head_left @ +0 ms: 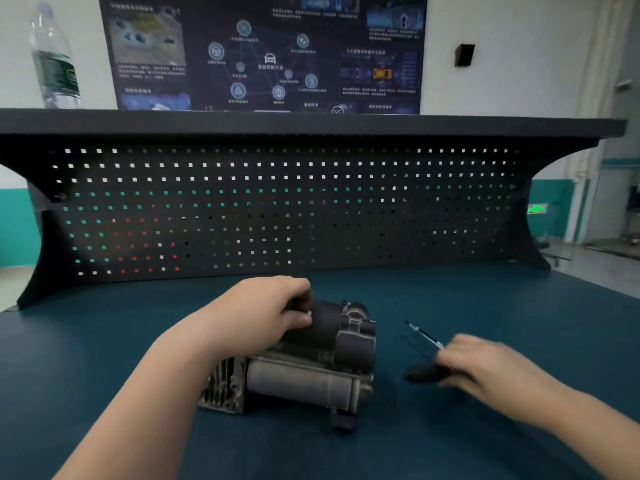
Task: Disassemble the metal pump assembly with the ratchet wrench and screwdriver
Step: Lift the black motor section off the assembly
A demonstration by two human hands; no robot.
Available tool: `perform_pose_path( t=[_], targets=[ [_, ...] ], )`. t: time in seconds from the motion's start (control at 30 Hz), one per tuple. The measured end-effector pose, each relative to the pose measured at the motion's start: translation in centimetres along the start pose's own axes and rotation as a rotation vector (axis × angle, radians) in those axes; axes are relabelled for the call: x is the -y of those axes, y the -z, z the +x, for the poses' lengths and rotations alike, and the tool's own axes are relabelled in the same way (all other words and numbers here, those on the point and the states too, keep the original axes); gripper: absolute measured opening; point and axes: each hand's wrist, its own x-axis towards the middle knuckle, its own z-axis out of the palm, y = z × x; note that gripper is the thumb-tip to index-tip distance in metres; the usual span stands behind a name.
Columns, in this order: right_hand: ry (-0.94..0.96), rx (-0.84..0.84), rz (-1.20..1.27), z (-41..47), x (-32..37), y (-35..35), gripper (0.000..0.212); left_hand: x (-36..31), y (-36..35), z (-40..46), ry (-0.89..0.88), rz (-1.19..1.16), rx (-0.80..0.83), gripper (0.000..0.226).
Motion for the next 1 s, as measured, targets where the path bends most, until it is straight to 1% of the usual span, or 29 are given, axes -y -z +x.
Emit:
perform_pose_path(
  t=[0.07,0.1,0.17,0.2,0.23,0.27,0.3,0.37,0.4,0.43,0.5,0.57,0.63,0.73,0.8,0.87,0.9,1.0],
  targets=[
    [0.082,0.044,-0.049,-0.7,0.5,-0.6,0.023,0.0,0.0,0.0,-0.015,0.020,-0.016,0.013],
    [0.078,0.091,-0.007,-0.6,0.8,-0.8,0.027,-0.1,-0.1,0.0,-0.022,0.028,-0.024,0.014],
    [-0.007,0.183,0.118,-0.3,0.7,-1.1,0.035,-0.1,-0.1,-0.1,-0.026,0.033,-0.037,0.015],
    [-0.037,0.236,0.135,0.0,0.8,-0.7,0.039,-0.1,-0.2,-0.1,-0.023,0.027,-0.039,0.015],
    [-0.066,0.246,0.166,0.5,1.1,-0.1,0.042,-0.1,-0.2,-0.1,-0.019,0.018,-0.041,0.015],
    [-0.113,0.219,0.217,1.3,1.7,0.8,0.043,-0.1,-0.3,0.0,-0.017,0.010,-0.043,0.015],
    [-0.128,0.121,0.290,2.3,2.8,1.8,0.040,-0.1,-0.3,0.0,-0.017,0.007,-0.047,0.016],
    [-0.106,-0.172,0.505,4.7,5.8,3.4,0.024,0.0,-0.5,0.2,-0.014,0.009,-0.064,0.018],
    [-0.075,-0.284,0.594,5.9,7.5,4.0,0.016,-0.1,-0.6,0.2,-0.003,0.004,-0.083,0.018],
    [-0.033,-0.338,0.615,7.1,9.1,4.3,0.017,-0.1,-0.6,0.2,0.013,-0.011,-0.102,0.018],
    [0.046,-0.327,0.529,8.9,11.5,4.2,0.030,-0.1,-0.6,0.3,0.045,-0.048,-0.124,0.017],
    [0.064,-0.337,0.447,9.9,12.5,3.7,0.035,-0.1,-0.5,0.3,0.071,-0.089,-0.127,0.016],
    [0.068,-0.433,0.451,10.2,12.5,3.3,0.030,-0.2,-0.4,0.2,0.094,-0.124,-0.114,0.013],
    [0.108,-0.510,0.403,10.6,12.5,2.5,0.026,-0.3,-0.1,0.2,0.106,-0.158,-0.096,0.023],
    [0.127,-0.564,0.377,10.9,12.4,1.9,0.024,-0.3,0.0,0.1,0.088,-0.160,-0.067,0.019],
    [0.144,-0.624,0.383,11.0,12.2,1.6,0.020,-0.1,0.2,-0.1,0.069,-0.170,-0.031,0.011],
    [0.160,-0.651,0.385,11.0,12.1,1.4,0.018,-0.1,0.3,-0.2,0.064,-0.187,-0.014,0.015],
    [0.182,-0.716,0.423,10.5,11.4,1.3,0.009,0.4,0.4,-0.4,0.073,-0.260,0.056,0.055]
  ],
)
